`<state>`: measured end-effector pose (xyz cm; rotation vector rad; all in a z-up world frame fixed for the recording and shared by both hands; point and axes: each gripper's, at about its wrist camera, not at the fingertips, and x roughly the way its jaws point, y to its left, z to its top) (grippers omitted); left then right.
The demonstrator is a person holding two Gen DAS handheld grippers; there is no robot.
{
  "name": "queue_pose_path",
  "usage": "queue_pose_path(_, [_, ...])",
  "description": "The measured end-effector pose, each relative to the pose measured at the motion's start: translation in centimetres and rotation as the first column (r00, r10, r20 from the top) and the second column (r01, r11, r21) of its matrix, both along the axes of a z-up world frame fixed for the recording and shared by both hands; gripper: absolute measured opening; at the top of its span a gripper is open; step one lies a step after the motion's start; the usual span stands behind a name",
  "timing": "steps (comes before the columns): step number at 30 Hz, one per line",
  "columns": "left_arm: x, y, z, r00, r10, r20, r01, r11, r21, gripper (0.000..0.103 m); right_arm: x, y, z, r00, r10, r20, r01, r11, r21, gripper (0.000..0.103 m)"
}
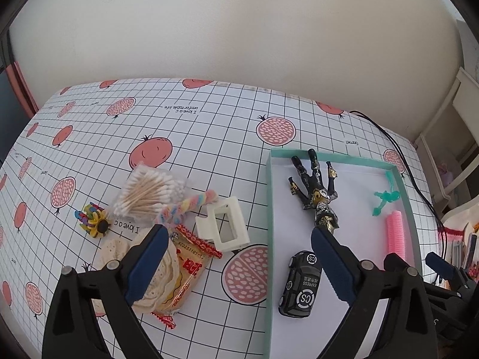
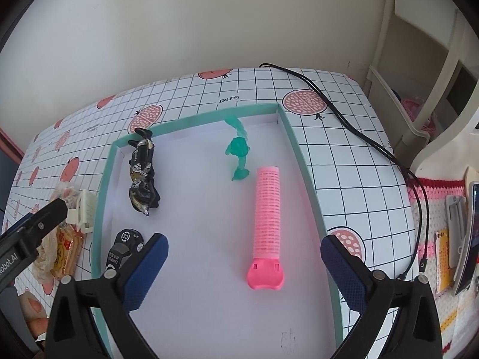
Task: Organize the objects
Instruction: 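Withdraw both tools from the tray back toward the item pile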
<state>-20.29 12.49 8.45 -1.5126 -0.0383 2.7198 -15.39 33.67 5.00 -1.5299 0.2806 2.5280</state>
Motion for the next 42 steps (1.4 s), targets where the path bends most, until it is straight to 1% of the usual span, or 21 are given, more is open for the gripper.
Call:
queue_pose_path(14, [0.0,0.0,0.1,1.000,-0.011,0.009,0.011,1.000,0.002,0.096,-0.1,-0.3,0.0,1.000,0.005,0.010,-0.006,1.000,0.008,0.103])
queue_pose_path(21, [0.0,-1.2,1.5,1.000,-0.029,0.007,0.029,1.000,0.008,0.096,-0.6,-1.8,1.1,1.000,0.020,-0.004,-0.020,1.000,0.002,0.103])
queue_pose_path(27, [0.0,-4.5,3.5,1.000,-0.007,-0.015,0.007,1.000,0.012,0.096,-1.2,-5.1,3.2,0.996,0.070,-0.052,-0.072,0.997,-0.025,0.103])
queue_pose_path(32, [-0.2,-8.6,4.6,0.999,0.042,-0.017,-0.042,0.999,-0.003,0.096,-2.1,-8.9,4.4,0.988,0.131,-0.083,-0.136,0.990,-0.048,0.103])
queue_pose_path(35, [-0.3,-11.0,4.8,0.997,0.078,-0.015,-0.078,0.997,-0.006,0.096,-2.6,-11.1,4.5,0.982,0.167,-0.090,-0.173,0.983,-0.068,0.103])
queue_pose_path(38, [-0.4,-13.1,4.7,0.995,0.102,-0.006,-0.102,0.995,-0.013,0.096,-3.1,-13.3,4.3,0.976,0.200,-0.087,-0.206,0.976,-0.064,0.103])
queue_pose_path(42, [-0.6,-15.4,3.9,0.991,0.132,0.024,-0.132,0.991,-0.009,0.096,-3.8,-15.3,3.5,0.971,0.228,-0.077,-0.233,0.970,-0.072,0.103])
